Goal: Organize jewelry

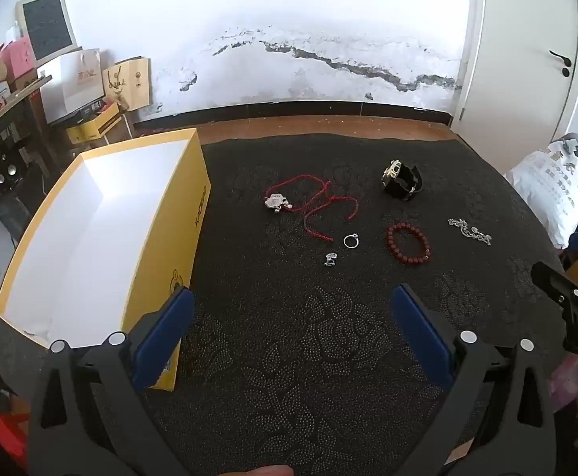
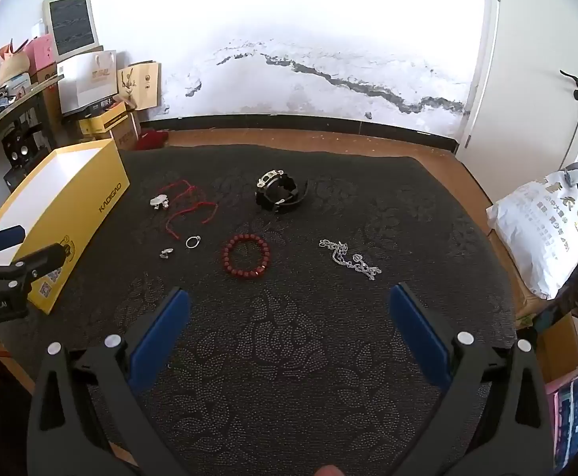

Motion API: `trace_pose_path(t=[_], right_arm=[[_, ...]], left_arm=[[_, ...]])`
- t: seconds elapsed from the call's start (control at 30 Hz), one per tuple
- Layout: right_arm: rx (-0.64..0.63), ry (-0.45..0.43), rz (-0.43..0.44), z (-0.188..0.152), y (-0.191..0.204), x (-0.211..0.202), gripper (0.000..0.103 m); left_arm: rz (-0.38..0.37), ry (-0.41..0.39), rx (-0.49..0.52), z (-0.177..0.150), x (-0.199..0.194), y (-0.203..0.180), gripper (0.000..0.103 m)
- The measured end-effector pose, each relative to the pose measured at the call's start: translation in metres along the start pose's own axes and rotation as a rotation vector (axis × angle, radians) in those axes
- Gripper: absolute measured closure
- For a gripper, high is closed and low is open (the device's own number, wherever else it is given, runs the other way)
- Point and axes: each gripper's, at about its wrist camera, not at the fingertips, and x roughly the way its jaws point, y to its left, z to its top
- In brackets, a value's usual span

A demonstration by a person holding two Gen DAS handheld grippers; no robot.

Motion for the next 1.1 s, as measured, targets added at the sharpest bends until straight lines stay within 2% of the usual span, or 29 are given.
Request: trace_pose_path(t=[0.63, 1.1], right_arm=[[0.007, -0.003, 0.003, -0.0006, 0.0043, 0.0011, 0.006], [0.005, -0.006, 0.005, -0.0008, 0.0013, 0.0015, 0.006]], left_arm=[[0.003, -0.006, 0.006, -0.0093, 0.0073, 0.0006, 0.006], [0.008, -0.002, 0.013, -0.0023, 0.0005, -0.0006, 0.006]])
